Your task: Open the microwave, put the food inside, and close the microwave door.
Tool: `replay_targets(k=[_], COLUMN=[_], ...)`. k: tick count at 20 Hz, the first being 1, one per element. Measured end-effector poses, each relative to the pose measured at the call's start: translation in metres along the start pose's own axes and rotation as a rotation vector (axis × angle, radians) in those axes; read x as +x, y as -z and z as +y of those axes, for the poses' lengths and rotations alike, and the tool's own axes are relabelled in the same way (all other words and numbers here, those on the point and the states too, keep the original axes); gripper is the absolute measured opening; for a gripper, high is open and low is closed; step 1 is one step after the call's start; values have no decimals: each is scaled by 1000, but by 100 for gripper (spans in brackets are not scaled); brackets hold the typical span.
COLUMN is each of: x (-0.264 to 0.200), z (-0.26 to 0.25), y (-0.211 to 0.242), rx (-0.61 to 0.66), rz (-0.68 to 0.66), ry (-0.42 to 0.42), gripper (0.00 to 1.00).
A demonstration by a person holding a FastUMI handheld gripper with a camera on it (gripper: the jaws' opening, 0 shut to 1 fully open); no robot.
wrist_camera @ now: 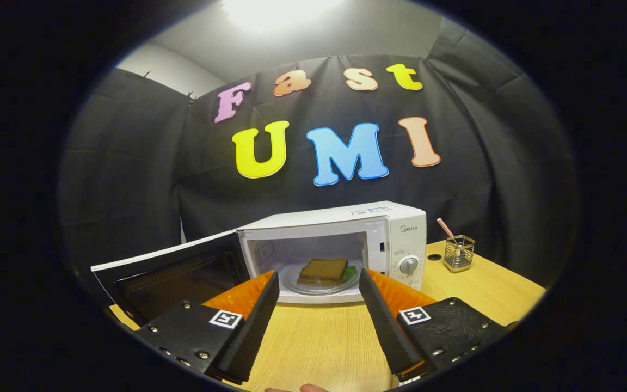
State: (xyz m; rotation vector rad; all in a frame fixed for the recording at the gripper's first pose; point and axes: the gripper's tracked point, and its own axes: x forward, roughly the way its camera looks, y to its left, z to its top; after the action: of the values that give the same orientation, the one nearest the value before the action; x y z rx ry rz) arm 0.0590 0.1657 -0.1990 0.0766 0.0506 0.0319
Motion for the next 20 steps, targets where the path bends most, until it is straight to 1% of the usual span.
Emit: replay_targets(k=[3, 8, 11, 12, 13, 14, 15, 16, 17, 19, 20], x=[-12, -36, -48, -51, -55, -59, -62, -65, -69, -79, -84], z=[7, 32, 46, 49, 52, 59, 70, 83, 97, 124, 140], y=[-1, -8, -8, -9, -12, -14, -17, -18, -21, -20, -18], rx=[10, 21, 27, 36, 41, 50, 55, 50, 51, 67, 73], rz=[9, 0, 0, -2, -7, -15, -21, -22, -30, -16, -2], ry=[-13, -57, -73, -69, -67, -75, -102, -138, -179, -259, -307], gripper=[90, 87, 75, 70, 56, 47, 38, 35, 34, 20, 20])
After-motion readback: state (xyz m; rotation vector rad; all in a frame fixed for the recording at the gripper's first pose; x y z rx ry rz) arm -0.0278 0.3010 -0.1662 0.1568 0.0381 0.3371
